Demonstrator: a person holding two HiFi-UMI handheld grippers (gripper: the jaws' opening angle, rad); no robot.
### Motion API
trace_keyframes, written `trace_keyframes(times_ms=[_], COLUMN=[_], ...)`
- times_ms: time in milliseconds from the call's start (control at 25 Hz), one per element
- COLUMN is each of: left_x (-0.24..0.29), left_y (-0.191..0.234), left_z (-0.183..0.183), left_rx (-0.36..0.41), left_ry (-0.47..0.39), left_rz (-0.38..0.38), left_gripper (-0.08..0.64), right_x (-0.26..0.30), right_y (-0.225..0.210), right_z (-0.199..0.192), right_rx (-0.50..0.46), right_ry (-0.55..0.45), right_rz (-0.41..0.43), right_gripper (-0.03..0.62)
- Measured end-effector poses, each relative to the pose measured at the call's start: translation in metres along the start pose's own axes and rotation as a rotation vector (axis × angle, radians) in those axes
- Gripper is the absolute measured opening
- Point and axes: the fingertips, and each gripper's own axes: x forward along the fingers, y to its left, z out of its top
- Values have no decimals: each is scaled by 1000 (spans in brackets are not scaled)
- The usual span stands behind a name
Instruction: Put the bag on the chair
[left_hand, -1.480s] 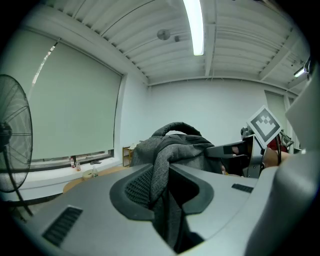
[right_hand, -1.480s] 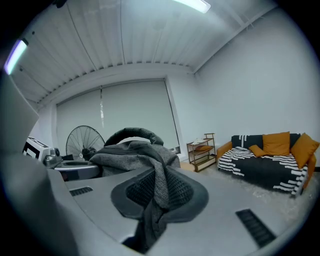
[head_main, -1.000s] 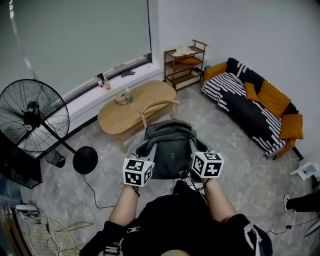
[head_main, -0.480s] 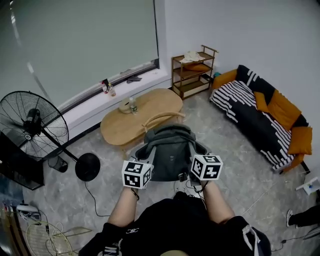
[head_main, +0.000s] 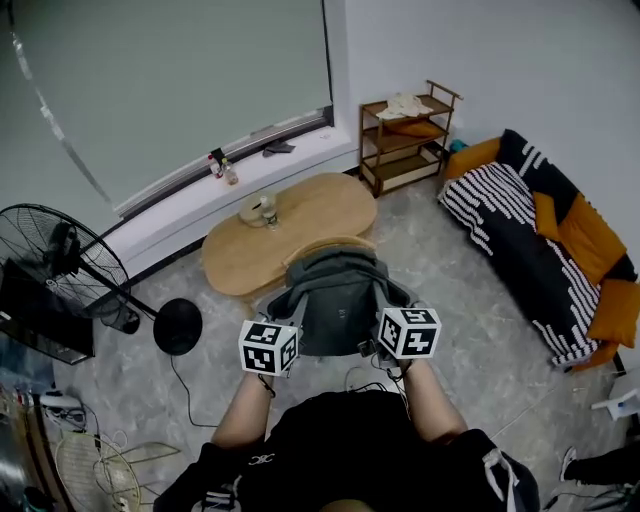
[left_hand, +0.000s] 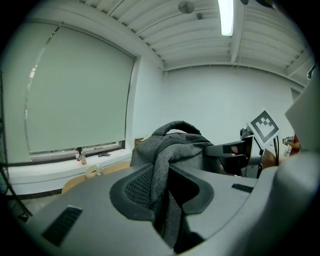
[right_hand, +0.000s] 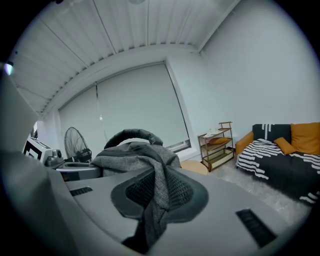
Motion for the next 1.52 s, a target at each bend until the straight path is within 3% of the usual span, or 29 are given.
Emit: trace_keyframes(times_ms=[320,680,1040,1520], left_x=[66,97,112,162], left_y=[20,54,99,145], left_z=[15,2,-14,-54], left_rx=[-33,-65,-104,-153], left_ry=[41,99,135,228], left_rz=[67,90,38,-18], left_gripper=[95,95,95,95], right_x=[69,121,161,222], right_y=[-41,-46,-30,-43], right_z=[23,15,1,-35], right_rx=[9,16,-1,6], right_ry=[48,114,162,232], right_rz=[73,90,42,-2], right_gripper=[61,61,61,61])
